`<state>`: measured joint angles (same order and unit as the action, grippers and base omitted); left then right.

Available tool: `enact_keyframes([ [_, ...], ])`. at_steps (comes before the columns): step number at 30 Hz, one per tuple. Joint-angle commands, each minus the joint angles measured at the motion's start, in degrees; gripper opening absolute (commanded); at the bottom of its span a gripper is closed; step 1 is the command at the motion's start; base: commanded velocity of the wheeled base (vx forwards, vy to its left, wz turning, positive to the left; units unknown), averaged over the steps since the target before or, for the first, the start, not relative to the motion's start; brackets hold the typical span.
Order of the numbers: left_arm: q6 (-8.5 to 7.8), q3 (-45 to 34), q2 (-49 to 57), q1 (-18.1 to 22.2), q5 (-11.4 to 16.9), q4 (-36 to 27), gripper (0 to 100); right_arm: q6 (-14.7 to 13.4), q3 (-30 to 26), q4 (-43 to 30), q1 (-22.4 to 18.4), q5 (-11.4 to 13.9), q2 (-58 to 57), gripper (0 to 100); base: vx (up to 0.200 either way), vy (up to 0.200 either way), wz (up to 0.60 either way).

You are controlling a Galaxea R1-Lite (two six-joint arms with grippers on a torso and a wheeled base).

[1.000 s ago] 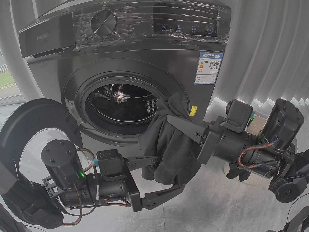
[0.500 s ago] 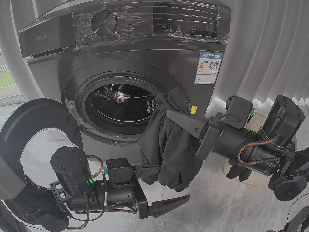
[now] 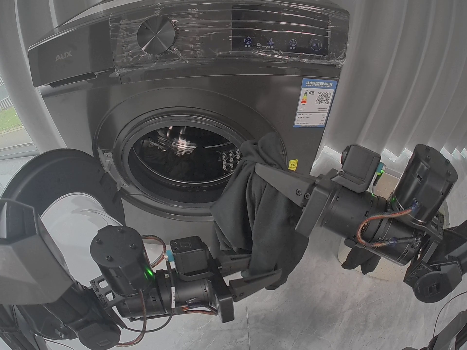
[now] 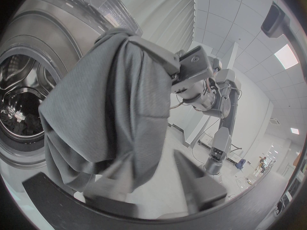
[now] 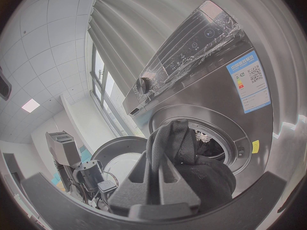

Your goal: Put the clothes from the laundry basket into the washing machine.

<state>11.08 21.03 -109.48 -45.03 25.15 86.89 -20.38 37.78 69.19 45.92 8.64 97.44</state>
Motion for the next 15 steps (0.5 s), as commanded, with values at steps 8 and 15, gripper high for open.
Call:
enact_keyframes([
  [8,0.08,-0.6,0.6,-2.0,-0.9,1.0,0,0.1,-0.9,-0.3,-2.5,-3.5,-0.1,0,0.0,0.0,0.0],
  [15,1.58,-3.2,8.3,-5.5,-1.2,0.6,0,0.1,-3.9,-0.1,-6.5,-3.7,0.0,0,0.0,0.0,0.0],
])
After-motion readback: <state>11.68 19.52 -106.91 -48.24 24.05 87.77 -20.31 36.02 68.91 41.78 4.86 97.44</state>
